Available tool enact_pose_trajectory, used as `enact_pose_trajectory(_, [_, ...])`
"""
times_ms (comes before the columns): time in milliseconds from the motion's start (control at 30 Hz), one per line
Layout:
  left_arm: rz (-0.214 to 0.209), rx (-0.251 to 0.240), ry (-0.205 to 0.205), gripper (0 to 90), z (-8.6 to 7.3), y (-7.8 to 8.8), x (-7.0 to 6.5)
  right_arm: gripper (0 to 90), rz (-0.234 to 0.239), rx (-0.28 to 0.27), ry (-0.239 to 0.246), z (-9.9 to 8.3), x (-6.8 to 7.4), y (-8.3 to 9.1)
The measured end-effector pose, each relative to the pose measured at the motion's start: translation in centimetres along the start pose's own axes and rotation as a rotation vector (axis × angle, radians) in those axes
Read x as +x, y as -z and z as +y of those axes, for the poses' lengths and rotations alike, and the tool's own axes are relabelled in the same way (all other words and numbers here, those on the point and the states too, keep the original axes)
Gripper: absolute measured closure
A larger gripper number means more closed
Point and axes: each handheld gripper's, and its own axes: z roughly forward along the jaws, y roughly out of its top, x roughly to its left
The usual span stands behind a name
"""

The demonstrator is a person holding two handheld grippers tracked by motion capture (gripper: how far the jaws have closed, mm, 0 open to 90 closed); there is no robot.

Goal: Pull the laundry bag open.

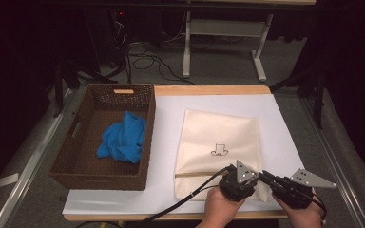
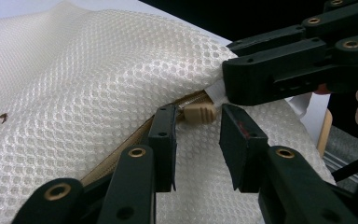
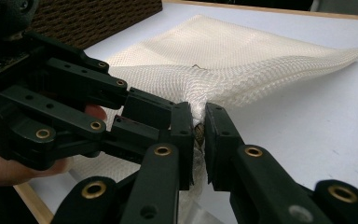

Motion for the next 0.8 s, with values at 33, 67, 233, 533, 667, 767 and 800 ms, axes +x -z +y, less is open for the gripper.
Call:
enact_pose_trajectory(33, [0.0, 0.0, 0.0, 68.2, 0.0, 0.0, 0.0, 84.0, 0.0, 0.0, 0.0, 0.0, 0.0, 0.0])
enact_pose_trajectory(67, [0.006, -0.002, 0.0, 69.4, -0.01, 0.07, 0.07, 84.1, 0.0, -0.002, 0.002, 0.01, 0.0, 0.02])
enact_pose_trajectory(233, [0.016, 0.005, 0.001, 76.6, -0.02, 0.16, 0.25, 84.0, -0.001, -0.003, -0.001, 0.0, 0.01, 0.07])
enact_pose_trajectory(533, [0.033, 0.006, 0.002, 85.7, -0.36, 0.31, 0.59, 83.9, -0.001, -0.003, -0.005, -0.03, -0.04, 0.1])
enact_pose_trajectory(667, [0.033, 0.009, -0.007, 86.0, -0.39, 0.43, 0.62, 83.8, 0.001, -0.004, -0.001, -0.04, -0.04, 0.08])
enact_pose_trajectory(767, [0.029, 0.008, -0.003, 86.1, -0.45, 0.49, 0.7, 83.9, -0.001, 0.003, -0.003, -0.04, 0.0, 0.08])
enact_pose_trajectory(800, [0.03, 0.008, -0.003, 86.1, -0.46, 0.49, 0.69, 83.9, -0.004, 0.005, 0.002, -0.02, 0.0, 0.05])
